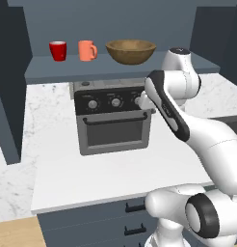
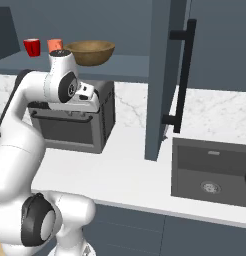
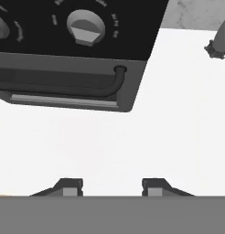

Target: Gather all objects into one cabinet and sort the glasses and bowls to opposite sides.

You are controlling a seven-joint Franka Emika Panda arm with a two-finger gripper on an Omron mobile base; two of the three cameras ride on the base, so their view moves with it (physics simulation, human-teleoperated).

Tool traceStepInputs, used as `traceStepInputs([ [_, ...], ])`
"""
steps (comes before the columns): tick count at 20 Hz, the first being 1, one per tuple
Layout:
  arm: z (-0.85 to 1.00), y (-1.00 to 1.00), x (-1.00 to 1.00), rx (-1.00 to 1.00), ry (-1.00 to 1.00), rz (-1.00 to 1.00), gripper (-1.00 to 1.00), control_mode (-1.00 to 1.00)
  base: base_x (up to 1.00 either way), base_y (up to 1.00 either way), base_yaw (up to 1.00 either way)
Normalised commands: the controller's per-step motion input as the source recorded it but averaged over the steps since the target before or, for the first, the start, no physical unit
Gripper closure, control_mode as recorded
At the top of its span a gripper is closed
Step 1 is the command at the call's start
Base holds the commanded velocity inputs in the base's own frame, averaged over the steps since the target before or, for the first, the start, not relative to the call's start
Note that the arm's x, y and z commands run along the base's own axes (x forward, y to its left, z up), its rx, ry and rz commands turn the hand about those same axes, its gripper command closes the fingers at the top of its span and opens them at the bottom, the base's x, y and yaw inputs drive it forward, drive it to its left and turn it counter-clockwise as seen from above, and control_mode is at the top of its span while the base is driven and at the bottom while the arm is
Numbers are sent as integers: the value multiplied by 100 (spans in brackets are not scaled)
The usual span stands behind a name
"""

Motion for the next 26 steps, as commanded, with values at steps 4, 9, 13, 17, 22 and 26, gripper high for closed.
traceStepInputs([
  [4, 0, 0, 0, 0, 0, 0, -100, 100, 0, 0, 0],
  [9, 0, 0, 0, 0, 0, 0, -100, 100, 0, 0, 0],
  [13, 0, 0, 0, 0, 0, 0, -100, 100, 0, 0, 0],
  [17, 0, 0, 0, 0, 0, 0, -100, 100, -26, 0, 0],
  [22, 0, 0, 0, 0, 0, 0, -100, 100, -83, -1, 0],
  [26, 0, 0, 0, 0, 0, 0, -100, 100, -97, -4, 0],
])
